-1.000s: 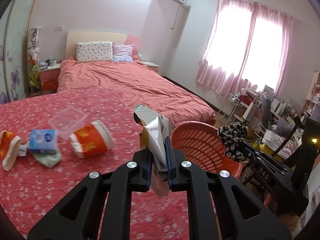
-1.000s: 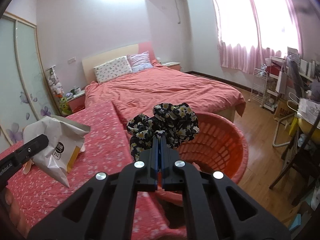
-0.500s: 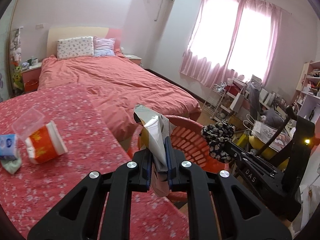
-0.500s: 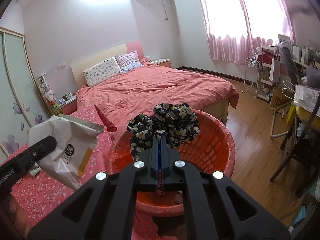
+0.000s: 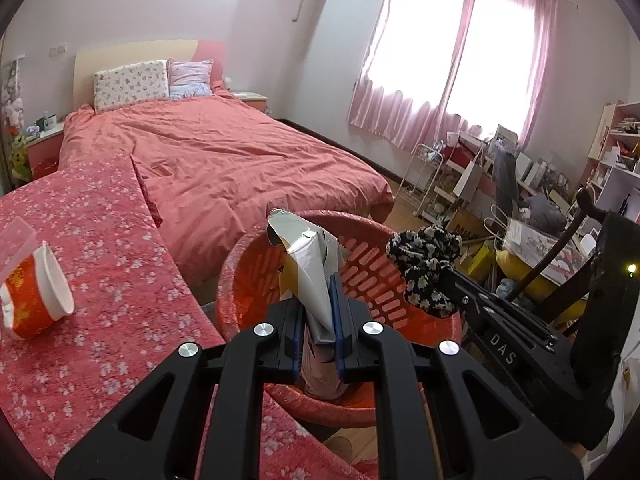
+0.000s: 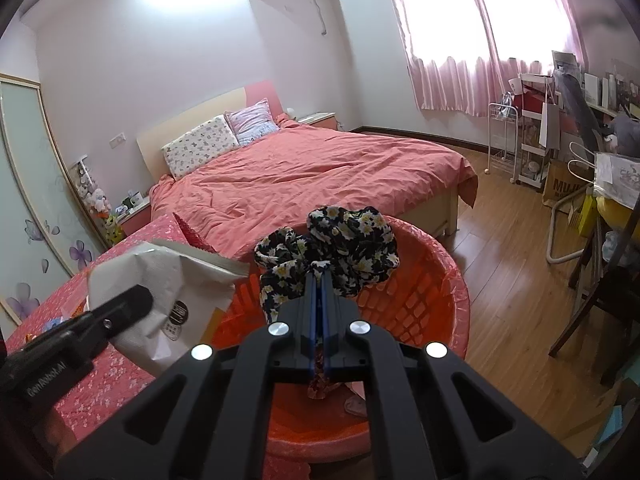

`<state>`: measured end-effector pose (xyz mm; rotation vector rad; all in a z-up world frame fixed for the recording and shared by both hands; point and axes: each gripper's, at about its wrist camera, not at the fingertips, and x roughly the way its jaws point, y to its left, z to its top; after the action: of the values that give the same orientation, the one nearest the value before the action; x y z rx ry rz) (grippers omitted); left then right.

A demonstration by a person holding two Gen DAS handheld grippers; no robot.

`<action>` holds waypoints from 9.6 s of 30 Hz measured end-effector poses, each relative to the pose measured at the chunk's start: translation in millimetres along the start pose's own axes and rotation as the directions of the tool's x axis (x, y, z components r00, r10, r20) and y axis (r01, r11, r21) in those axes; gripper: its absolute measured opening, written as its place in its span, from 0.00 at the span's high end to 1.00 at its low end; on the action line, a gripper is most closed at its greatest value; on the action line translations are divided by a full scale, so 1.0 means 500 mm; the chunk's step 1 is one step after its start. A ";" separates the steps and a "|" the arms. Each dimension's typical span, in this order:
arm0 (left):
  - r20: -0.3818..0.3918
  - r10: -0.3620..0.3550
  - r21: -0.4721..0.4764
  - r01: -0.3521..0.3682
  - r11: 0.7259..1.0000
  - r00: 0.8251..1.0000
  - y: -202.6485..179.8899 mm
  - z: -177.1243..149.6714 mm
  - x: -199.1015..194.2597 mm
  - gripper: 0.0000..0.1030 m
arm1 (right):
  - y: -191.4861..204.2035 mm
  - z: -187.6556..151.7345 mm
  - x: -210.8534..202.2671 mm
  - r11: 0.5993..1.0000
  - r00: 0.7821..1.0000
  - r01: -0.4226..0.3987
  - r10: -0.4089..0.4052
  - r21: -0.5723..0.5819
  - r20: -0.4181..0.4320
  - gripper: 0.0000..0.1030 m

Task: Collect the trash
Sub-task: 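Open both grippers over the orange basket to drop bag and scrunchie, then move both grippers back over the bed toward the remaining items, then grasp the orange-and-white paper cup rim with the right gripper, then grasp the blue tissue pack with the left gripper while the right gripper holds the cup, then carry the paper cup and tissue pack over the orange basket, then open both grippers to drop the cup and tissue pack into the basket, then move both grippers back over the bed toward the paper bag and sock, then grasp the orange paper bag with the left gripper while the right gripper grasps the mint-green sock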

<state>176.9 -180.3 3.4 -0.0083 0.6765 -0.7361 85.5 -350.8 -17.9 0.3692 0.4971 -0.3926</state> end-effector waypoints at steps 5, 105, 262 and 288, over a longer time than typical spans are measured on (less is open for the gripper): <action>-0.037 0.008 -0.001 -0.008 1.000 0.999 -0.004 -0.007 0.025 0.86 | -0.001 -0.001 0.016 1.000 1.000 -0.012 0.013 0.016 -0.014 0.94; -0.125 0.638 -0.329 -0.638 0.696 0.760 0.596 -0.171 -0.424 0.31 | 0.642 -0.159 0.106 0.816 0.843 -0.488 0.351 -0.308 -0.408 0.97; -0.079 0.687 -0.182 -0.688 0.703 0.723 0.469 -0.123 -0.348 0.18 | 0.399 -0.115 -0.060 0.881 0.908 -0.414 0.383 -0.230 -0.167 0.16; -0.247 0.675 -0.245 -0.719 0.650 0.695 0.641 -0.156 -0.345 0.95 | 0.551 -0.170 -0.012 0.834 0.849 -0.500 0.418 -0.234 -0.323 0.17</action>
<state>236.7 184.7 -36.1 0.0023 0.8494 0.1462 170.8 -75.3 -17.3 0.2235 0.6941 0.2162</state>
